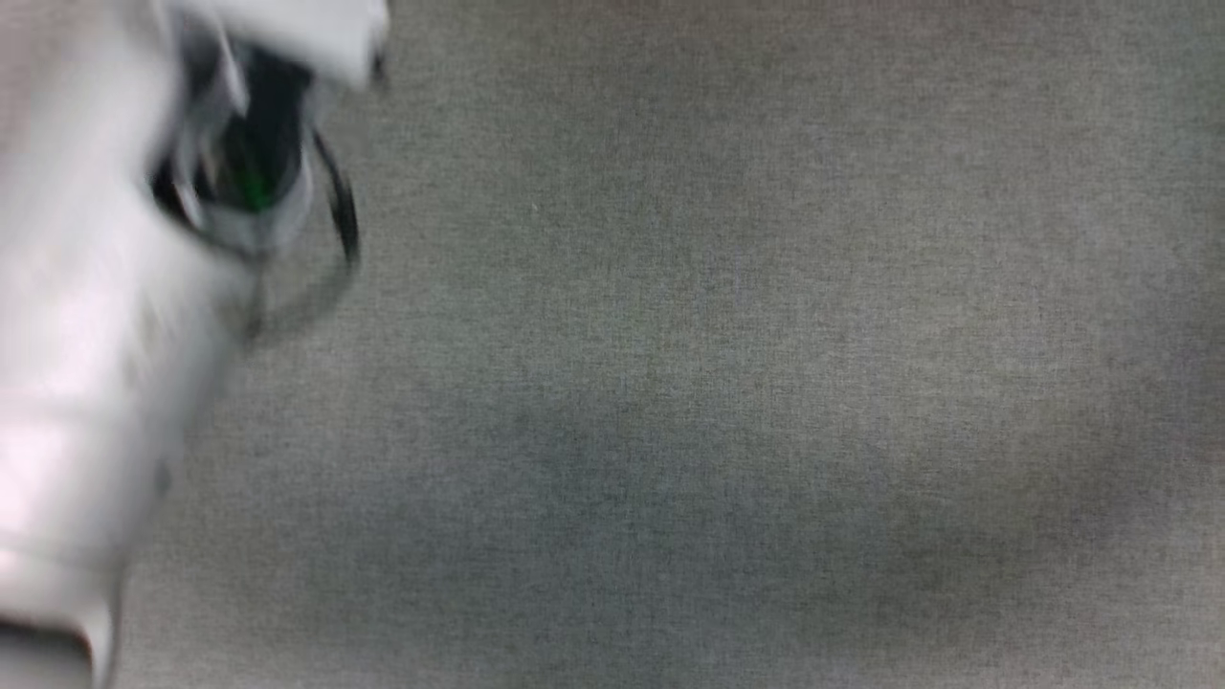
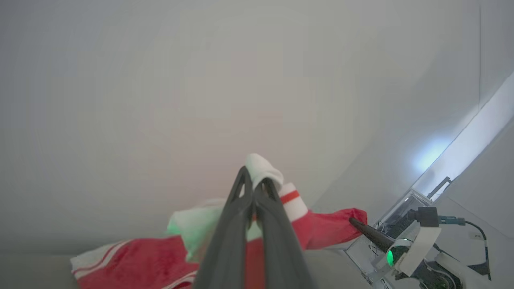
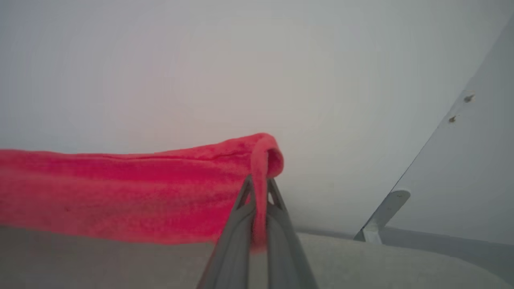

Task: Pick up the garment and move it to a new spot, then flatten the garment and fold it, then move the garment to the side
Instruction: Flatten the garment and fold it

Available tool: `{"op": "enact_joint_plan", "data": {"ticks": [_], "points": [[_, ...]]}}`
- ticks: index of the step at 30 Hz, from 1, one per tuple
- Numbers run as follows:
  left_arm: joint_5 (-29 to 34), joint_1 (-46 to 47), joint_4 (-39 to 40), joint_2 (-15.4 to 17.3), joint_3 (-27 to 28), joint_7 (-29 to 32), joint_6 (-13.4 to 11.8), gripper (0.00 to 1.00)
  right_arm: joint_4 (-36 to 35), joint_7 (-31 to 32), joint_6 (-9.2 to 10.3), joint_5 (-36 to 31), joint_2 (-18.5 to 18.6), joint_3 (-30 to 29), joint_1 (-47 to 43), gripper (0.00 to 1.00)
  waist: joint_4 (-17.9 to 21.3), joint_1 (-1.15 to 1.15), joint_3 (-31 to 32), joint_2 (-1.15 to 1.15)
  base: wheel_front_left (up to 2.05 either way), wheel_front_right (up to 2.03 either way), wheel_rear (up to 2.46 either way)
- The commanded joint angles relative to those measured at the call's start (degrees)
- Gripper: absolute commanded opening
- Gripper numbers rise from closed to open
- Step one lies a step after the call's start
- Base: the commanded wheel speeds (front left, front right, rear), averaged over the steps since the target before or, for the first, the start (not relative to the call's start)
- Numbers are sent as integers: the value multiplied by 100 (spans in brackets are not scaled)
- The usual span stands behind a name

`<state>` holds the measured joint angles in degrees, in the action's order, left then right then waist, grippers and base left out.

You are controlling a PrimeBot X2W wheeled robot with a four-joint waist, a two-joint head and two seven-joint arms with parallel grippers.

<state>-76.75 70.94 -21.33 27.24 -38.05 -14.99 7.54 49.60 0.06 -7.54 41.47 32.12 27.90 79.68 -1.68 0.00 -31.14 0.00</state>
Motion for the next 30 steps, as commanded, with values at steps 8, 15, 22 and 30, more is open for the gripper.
{"op": "enact_joint_plan", "data": {"ticks": [8, 15, 22, 30], "points": [[173, -2481, 1244, 224, 25, -12, -14, 0, -1668, 427, 10, 999, 813, 529, -2290, 0, -84, 0, 344, 0, 0, 0, 0], [412, -3894, 2060, 609, -208, -12, -13, 0, -3135, 1167, 10, 2026, 1646, 276, -4420, 0, -78, 0, 642, 0, 0, 0, 0], [583, -5108, 2858, 1026, -107, -12, -14, 0, -4061, 1240, 10, 2411, 2052, -537, -6125, 0, -44, 0, 865, 0, 0, 0, 0], [802, -6298, 3745, 1503, 126, -13, -18, 0, -5169, 1525, 10, 2152, 1946, -1882, -7989, 0, -35, 0, 849, 0, 0, 0, 0]]}}
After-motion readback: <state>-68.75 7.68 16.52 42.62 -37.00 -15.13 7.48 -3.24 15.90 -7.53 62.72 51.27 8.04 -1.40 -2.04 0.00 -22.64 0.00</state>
